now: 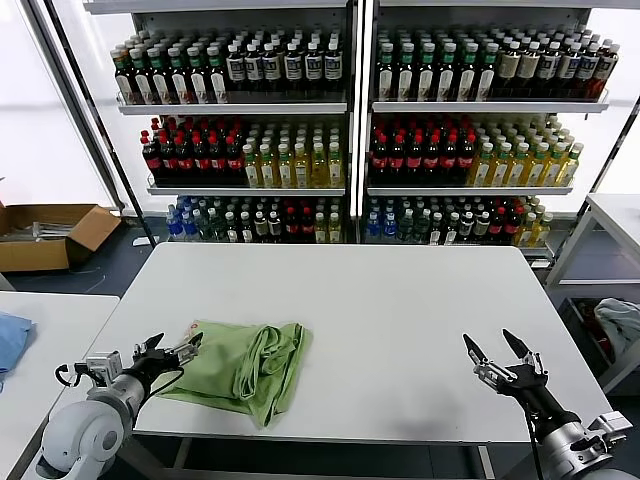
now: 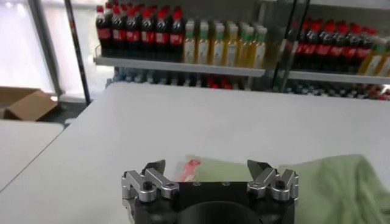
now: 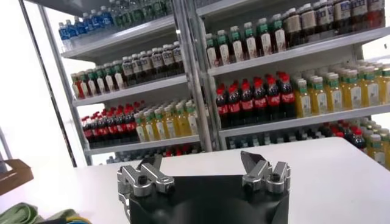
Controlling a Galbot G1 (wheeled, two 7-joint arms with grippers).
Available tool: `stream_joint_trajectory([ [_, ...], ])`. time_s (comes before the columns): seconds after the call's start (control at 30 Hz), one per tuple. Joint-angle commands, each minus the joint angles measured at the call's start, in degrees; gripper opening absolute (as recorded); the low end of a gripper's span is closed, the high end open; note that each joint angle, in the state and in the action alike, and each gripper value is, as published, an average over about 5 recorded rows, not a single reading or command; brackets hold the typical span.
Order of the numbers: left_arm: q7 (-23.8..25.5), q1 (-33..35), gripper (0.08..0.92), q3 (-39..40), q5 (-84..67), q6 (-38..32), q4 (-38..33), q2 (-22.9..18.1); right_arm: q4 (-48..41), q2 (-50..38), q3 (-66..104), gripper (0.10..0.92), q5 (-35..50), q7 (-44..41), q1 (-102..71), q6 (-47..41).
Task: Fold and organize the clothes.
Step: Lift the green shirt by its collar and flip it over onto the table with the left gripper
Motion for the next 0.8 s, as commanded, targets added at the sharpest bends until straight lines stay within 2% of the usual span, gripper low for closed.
stream_joint_trajectory([
  [0.03,2.7,-0.8,0.823,-0.7,0.3,-0.3,8.0,-1.0,0.2,-0.1,-0.2,0.823,0.0,0.2,0.2,-0.2],
  [0.47,3.5,-3.2,0.818,1.9,-0.8,-0.2,10.6,-2.8,0.4,0.2,-0.5,0.823,0.0,0.2,0.5,-0.2],
  [0.57,3.6,-2.8,0.773,2.9,-0.6,-0.4,9.4,-3.3,0.4,0.0,-0.3,0.823,0.1,0.3,0.6,-0.2],
  [0.8,4.4,-1.6,0.553,4.7,0.6,-0.2,7.9,-4.6,0.8,-0.6,0.7,0.823,0.6,0.3,0.0,-0.2],
])
